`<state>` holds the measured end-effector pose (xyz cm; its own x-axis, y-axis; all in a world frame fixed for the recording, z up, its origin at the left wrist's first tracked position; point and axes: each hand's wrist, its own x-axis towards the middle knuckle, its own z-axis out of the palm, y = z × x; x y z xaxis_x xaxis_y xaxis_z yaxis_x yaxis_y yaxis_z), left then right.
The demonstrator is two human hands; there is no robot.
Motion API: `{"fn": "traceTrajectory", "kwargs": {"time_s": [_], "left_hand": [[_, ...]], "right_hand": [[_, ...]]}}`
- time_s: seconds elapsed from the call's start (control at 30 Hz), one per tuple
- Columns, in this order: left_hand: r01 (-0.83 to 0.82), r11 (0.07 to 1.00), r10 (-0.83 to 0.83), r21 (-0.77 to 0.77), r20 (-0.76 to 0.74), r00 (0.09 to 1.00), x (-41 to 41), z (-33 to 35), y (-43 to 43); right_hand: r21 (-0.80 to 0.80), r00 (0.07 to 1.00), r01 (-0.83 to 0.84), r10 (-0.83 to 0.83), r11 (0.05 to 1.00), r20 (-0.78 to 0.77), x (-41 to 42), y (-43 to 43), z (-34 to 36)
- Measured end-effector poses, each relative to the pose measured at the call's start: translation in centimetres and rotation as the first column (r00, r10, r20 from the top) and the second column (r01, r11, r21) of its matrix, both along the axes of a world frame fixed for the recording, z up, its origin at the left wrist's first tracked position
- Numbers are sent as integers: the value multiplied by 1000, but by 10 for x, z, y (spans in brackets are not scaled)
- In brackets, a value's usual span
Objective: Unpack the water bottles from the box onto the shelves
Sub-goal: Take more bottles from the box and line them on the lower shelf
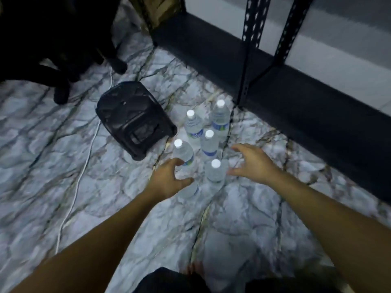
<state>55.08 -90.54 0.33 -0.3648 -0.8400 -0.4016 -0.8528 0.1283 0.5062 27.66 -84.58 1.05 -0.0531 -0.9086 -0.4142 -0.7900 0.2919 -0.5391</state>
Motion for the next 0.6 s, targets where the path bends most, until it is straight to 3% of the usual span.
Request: {"fn": "traceTrajectory", "kwargs": {"time_s": [0.13, 0.23, 0.4, 0.6], "left_hand": [[-88, 996, 87, -4, -130, 988, 31, -94, 11], [-109, 994, 103, -15, -233, 967, 40, -145, 16], [-208, 970, 147, -129, -372, 917, 36, -200, 28], [-369, 911, 223, -186, -530, 818, 22, -225, 47]], "right_hand": [[-69, 997, -10, 15, 998, 74, 18, -3, -97], [-135, 982, 114, -90, 984, 167, 32, -2, -152], [-280, 861, 453, -334, 847, 382, 64, 4, -217], [-366, 797, 587, -434, 722, 421, 82, 3, -239]]}}
